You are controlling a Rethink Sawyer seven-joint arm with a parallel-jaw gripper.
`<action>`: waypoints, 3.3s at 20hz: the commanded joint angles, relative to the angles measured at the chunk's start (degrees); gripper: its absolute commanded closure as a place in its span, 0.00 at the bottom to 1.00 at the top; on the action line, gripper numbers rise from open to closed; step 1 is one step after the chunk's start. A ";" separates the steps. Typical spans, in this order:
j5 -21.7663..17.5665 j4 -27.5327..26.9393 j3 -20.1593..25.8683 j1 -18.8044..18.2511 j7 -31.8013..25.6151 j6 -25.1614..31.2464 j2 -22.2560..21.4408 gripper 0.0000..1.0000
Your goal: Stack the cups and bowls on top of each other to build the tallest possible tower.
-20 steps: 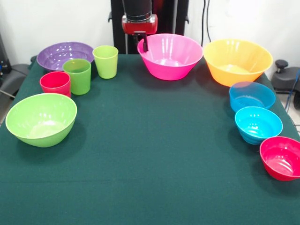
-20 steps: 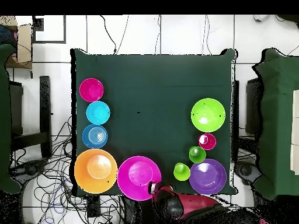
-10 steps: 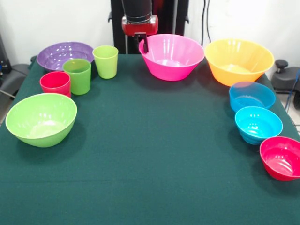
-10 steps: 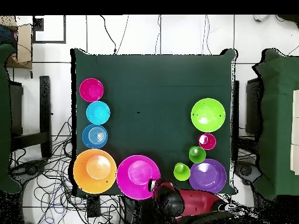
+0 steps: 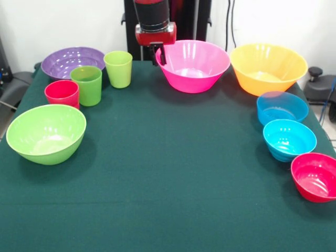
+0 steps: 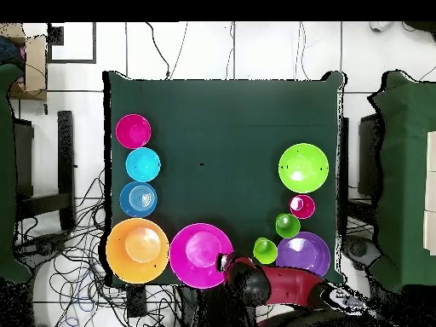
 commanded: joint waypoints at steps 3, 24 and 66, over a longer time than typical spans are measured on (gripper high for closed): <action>-0.89 -10.57 8.96 -0.59 -0.75 6.16 1.07 1.00; -1.92 -15.10 13.50 -2.19 -3.79 13.69 1.18 1.00; -5.35 -24.85 23.14 -7.01 -12.44 29.48 2.44 1.00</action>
